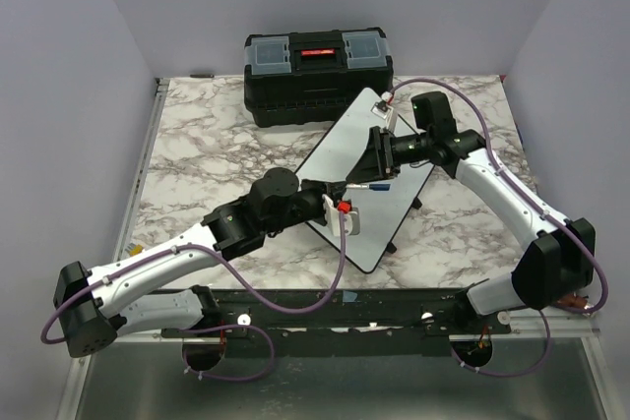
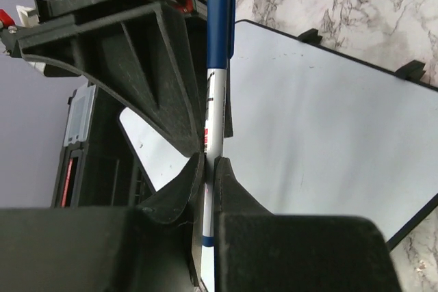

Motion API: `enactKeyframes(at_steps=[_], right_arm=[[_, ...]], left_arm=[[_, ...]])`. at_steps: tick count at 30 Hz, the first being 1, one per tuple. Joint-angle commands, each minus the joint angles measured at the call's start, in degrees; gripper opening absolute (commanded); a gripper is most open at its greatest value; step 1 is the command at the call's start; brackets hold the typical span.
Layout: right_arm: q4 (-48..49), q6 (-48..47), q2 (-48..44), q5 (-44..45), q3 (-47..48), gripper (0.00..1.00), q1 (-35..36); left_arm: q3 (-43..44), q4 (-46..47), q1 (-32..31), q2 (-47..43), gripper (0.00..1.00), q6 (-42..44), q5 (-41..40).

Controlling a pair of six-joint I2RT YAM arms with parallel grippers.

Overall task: Write a sentence on the whiteboard
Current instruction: Pass from the left arm to the right

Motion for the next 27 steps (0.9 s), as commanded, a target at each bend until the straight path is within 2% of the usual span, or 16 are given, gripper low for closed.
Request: enactKeyframes(at_steps=[1, 6, 12, 16, 25, 27], right_arm=[[1.74, 1.89, -2.47, -5.86, -0.25, 0.55, 0.91], [2.19, 2.4, -3.09, -6.63, -0.17, 0.55, 0.91], [2.4, 2.43, -3.52, -6.86, -1.59, 0.55, 1.6], [2.94, 2.29, -3.14, -7.01, -2.38, 0.54, 2.25], [2.95, 1.52, -2.04, -7.04, -2.95, 0.5, 3.78], [3.1, 1.5, -1.84, -7.13, -3.13, 0.47, 4.11]], left_arm=[[-3.93, 5.7, 1.47, -3.69, 0.0, 7.39, 3.27], [-2.63, 1.65, 3.03, -3.94, 0.0, 8.29, 5.94], [-5.95, 5.74, 4.17, -5.06, 0.0, 12.82, 9.27], [-4.6, 3.93, 4.43, -4.62, 0.0, 14.6, 11.73], [-2.84, 0.93, 5.65, -3.77, 0.0, 19.3, 16.76], [-2.63, 0.72, 6.0, -3.98, 0.0, 20.5, 18.17]])
